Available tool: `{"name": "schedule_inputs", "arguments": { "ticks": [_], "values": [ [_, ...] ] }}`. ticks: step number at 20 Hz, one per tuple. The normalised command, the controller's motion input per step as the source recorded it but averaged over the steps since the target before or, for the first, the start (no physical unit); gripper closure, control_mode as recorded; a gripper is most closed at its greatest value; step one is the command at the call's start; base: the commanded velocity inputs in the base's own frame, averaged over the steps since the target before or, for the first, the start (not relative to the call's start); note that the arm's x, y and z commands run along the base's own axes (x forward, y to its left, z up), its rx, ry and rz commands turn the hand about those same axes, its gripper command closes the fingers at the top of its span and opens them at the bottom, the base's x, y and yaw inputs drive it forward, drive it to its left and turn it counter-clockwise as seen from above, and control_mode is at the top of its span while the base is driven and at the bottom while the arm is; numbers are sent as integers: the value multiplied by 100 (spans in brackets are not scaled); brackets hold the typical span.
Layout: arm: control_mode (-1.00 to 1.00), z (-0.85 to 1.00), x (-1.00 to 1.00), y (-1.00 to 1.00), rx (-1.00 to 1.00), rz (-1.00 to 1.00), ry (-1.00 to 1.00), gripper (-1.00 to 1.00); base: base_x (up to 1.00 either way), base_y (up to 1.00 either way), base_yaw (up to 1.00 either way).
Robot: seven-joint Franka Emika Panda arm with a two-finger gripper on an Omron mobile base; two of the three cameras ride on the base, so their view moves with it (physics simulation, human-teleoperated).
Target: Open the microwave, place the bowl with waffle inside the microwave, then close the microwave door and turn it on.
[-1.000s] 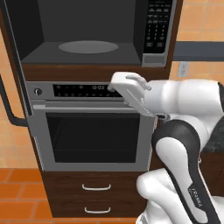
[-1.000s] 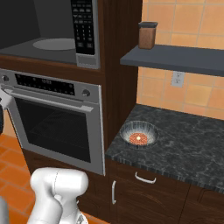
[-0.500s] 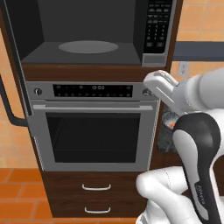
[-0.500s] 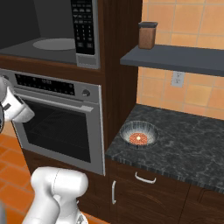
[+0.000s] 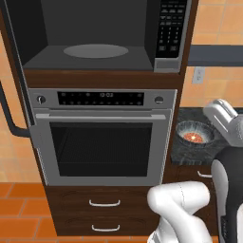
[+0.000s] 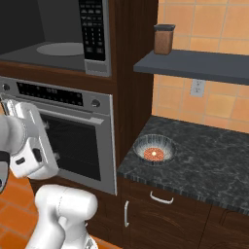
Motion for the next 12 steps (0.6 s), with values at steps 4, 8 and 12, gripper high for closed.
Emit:
{"name": "schedule_inputs", "arguments": {
  "ticks": [4,8,12],
  "values": [
    [-100,-48,0,-100,20,-18,6,-100,0,0,0],
    [-100,-34,12,-100,25,-2,1,-100,0,0,0],
    [-100,-28,32,-99,19,0,0,-100,0,0,0]
  ]
}}
